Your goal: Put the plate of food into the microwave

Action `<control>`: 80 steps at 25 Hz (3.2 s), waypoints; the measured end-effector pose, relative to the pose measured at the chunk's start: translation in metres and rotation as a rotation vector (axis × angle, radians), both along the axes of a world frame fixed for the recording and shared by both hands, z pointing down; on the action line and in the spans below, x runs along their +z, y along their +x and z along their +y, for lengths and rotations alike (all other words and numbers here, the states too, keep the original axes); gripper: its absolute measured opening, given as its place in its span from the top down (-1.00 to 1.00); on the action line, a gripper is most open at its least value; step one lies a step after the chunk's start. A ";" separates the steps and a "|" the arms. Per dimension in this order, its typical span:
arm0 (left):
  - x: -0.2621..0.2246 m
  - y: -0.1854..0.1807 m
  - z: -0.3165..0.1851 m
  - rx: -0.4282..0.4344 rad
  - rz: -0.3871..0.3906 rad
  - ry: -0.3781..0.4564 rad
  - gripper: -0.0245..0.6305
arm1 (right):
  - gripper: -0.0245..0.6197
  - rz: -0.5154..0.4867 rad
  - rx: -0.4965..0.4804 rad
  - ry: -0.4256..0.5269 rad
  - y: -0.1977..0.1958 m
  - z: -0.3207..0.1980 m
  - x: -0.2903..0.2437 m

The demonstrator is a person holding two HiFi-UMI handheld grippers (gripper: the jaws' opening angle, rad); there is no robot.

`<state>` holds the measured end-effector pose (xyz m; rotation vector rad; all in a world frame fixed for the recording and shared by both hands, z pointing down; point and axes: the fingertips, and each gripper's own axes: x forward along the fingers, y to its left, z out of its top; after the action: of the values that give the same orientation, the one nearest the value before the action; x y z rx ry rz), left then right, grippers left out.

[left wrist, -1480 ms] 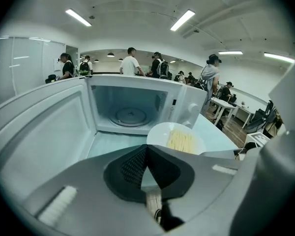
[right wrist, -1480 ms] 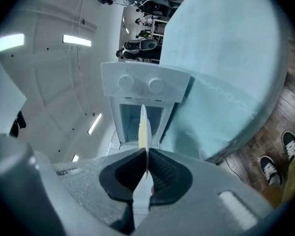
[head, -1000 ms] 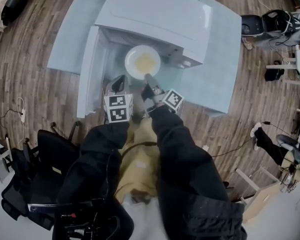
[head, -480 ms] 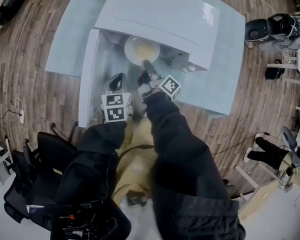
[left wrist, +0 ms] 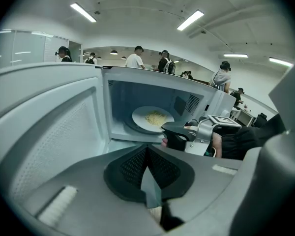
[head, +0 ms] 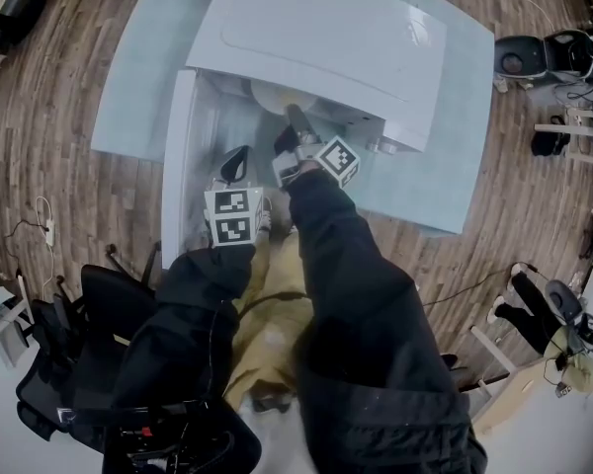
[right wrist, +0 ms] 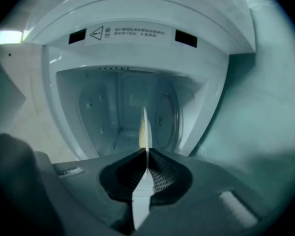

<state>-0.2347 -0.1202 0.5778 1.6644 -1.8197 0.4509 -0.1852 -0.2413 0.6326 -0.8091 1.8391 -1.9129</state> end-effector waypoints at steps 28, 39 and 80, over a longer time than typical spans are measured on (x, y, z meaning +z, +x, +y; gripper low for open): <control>0.016 -0.011 0.010 -0.024 0.017 -0.038 0.93 | 0.84 0.071 0.132 -0.057 -0.003 -0.051 0.016; 0.012 -0.010 0.013 -0.031 0.022 -0.028 0.93 | 0.70 0.081 0.109 -0.104 0.003 -0.029 0.024; -0.124 0.062 -0.029 0.091 -0.005 0.264 0.93 | 0.93 0.732 -0.218 0.795 0.097 0.081 -0.188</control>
<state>-0.1727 -0.1491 0.4539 1.9298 -1.8776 0.2606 -0.0886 -0.1599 0.4446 -1.1029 2.9026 -0.8041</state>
